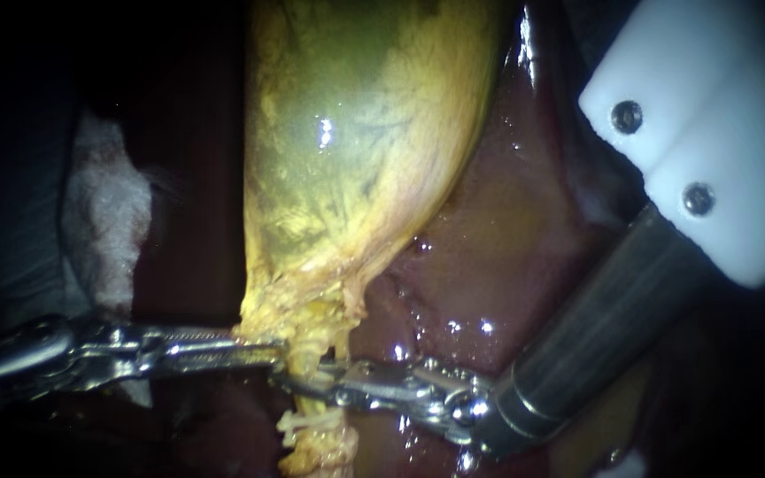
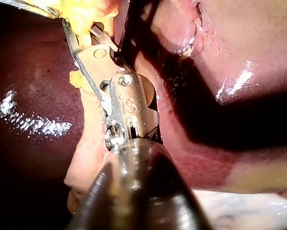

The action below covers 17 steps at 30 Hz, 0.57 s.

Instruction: Clipping third clip left tube

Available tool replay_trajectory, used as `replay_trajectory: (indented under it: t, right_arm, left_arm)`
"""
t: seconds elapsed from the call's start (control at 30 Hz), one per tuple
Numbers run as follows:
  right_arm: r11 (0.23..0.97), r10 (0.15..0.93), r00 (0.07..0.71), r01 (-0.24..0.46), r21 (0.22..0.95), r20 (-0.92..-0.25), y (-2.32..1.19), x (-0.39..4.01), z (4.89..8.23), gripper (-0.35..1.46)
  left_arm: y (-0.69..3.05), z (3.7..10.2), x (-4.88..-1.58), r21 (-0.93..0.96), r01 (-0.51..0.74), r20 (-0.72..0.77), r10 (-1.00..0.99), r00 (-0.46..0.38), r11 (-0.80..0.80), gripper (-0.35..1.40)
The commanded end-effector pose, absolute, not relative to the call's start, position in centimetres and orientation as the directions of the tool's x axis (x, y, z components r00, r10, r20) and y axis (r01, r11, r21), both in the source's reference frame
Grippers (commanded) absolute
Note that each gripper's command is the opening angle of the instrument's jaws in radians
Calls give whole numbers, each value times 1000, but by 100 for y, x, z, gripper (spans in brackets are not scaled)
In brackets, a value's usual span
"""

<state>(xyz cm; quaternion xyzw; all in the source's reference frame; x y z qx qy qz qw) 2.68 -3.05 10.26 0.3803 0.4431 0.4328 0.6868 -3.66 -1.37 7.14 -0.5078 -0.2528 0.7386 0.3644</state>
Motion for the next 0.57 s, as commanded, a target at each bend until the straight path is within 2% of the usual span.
replay_trajectory:
  t: [0.03,0.57]
  right_arm:
    - [337,931,233,-256,906,-281,-305,267,1027,-35]
    - [338,931,233,-256,906,-281,-305,265,1027,-33]
  left_arm:
    - [-137,713,-366,-743,-282,-566,795,-219,-606,-35]
    - [-137,713,-366,-744,-282,-566,795,-219,-606,-35]
